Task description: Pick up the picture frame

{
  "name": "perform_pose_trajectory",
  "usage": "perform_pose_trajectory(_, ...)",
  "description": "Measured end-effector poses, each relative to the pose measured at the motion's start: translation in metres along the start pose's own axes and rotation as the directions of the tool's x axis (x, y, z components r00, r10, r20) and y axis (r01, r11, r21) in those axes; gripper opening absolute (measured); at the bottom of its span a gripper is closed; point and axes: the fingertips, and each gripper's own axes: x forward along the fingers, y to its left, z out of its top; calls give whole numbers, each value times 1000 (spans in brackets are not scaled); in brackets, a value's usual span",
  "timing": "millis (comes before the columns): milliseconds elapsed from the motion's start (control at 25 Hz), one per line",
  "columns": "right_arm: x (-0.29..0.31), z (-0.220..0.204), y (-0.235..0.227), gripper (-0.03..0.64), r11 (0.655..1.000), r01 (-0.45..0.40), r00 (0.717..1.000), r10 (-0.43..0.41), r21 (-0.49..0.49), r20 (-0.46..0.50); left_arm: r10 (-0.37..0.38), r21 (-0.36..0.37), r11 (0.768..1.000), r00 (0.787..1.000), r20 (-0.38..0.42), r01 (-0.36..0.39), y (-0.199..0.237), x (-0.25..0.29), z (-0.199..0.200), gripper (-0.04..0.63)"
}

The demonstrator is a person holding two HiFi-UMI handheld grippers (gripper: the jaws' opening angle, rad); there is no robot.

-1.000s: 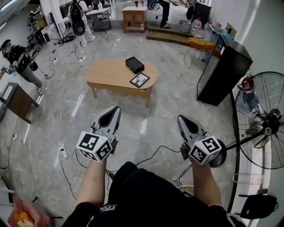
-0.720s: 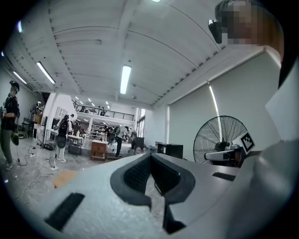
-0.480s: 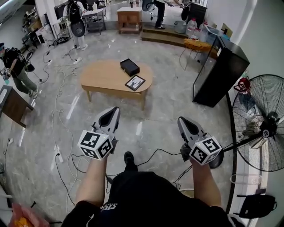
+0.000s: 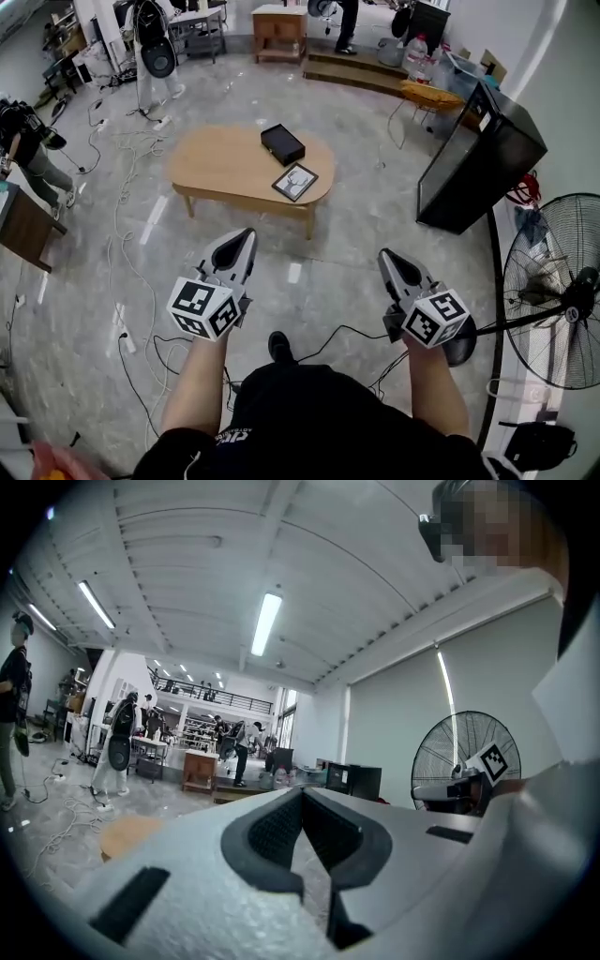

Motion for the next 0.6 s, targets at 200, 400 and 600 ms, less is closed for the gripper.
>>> perform_pose_trajectory(200,62,2,-9,5,1000,9,999,-9,4,-38,-12,-5,1000,1000,-24,12,52,33,-4,9)
perform_pose_trajectory(400,115,0,-7,5,1000,14,997,-13,8,-72,-25,-24,999,999,-45,24,97,50,-11,9)
perform_pose_trajectory(600,147,-4,-2,5,1000,19,996,-17,19,-89,-35,-25,999,997,-72,34,129,56,-12,9)
